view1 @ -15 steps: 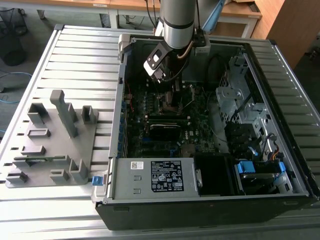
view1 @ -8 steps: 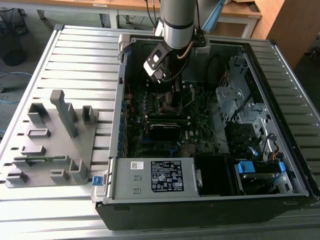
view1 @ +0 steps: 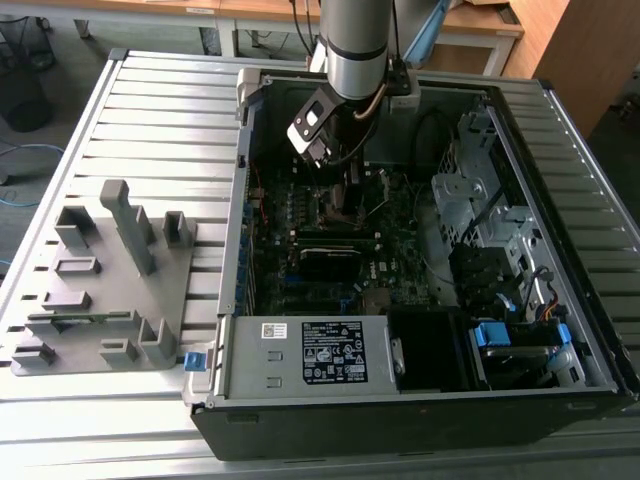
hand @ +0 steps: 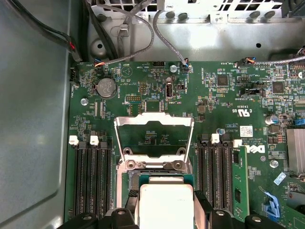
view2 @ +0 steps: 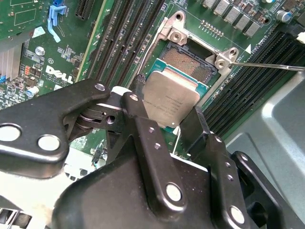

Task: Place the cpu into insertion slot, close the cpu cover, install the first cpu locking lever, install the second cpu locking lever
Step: 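Place the cpu into insertion slot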

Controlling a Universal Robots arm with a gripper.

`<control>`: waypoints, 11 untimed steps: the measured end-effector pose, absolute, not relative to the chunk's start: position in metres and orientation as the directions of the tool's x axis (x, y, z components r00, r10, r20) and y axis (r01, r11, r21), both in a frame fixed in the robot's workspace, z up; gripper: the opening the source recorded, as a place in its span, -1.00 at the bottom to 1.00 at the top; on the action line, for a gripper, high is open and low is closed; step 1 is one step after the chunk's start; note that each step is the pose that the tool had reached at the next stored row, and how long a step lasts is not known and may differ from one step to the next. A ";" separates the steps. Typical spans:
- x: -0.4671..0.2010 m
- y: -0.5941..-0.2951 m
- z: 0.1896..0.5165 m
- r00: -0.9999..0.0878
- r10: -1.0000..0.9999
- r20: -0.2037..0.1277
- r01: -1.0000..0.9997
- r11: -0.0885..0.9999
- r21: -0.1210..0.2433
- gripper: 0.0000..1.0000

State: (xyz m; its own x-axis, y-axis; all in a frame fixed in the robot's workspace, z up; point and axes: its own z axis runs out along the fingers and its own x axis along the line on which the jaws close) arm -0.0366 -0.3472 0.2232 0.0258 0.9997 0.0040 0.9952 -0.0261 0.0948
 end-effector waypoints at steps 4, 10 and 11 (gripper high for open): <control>-0.037 -0.347 0.223 0.026 1.000 0.004 0.995 -0.026 0.095 0.07; -0.037 -0.347 0.223 0.026 1.000 0.004 0.995 -0.026 0.094 0.07; -0.037 -0.347 0.223 0.026 1.000 0.005 0.995 -0.026 0.091 0.07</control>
State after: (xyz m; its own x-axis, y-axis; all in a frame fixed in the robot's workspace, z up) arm -0.0366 -0.3472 0.2230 0.0258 0.9997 0.0050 0.9955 -0.0262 0.0912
